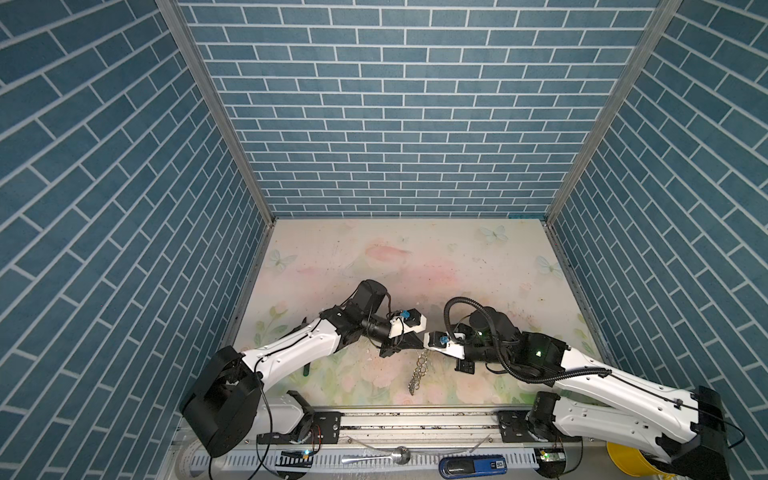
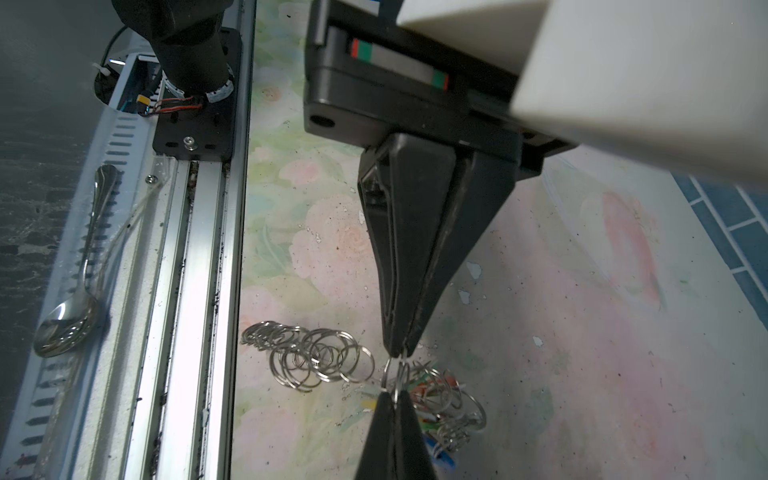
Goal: Put the keys on the keyring
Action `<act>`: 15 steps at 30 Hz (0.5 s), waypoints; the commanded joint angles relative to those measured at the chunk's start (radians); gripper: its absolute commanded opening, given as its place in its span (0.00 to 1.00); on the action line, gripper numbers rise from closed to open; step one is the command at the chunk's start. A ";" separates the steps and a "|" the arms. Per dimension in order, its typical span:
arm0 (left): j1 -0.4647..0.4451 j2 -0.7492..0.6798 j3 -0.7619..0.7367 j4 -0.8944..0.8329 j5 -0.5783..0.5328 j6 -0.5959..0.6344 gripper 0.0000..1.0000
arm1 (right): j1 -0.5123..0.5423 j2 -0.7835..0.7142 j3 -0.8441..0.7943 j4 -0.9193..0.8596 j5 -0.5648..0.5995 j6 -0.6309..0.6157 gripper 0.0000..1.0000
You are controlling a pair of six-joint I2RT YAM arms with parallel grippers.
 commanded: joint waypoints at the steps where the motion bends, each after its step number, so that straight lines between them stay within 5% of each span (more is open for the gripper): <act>1: 0.023 0.012 0.010 0.052 -0.021 -0.020 0.00 | 0.037 -0.001 0.025 -0.106 -0.012 -0.048 0.00; 15: 0.024 -0.010 0.000 0.064 -0.018 -0.030 0.00 | 0.047 0.063 0.071 -0.095 -0.030 -0.070 0.00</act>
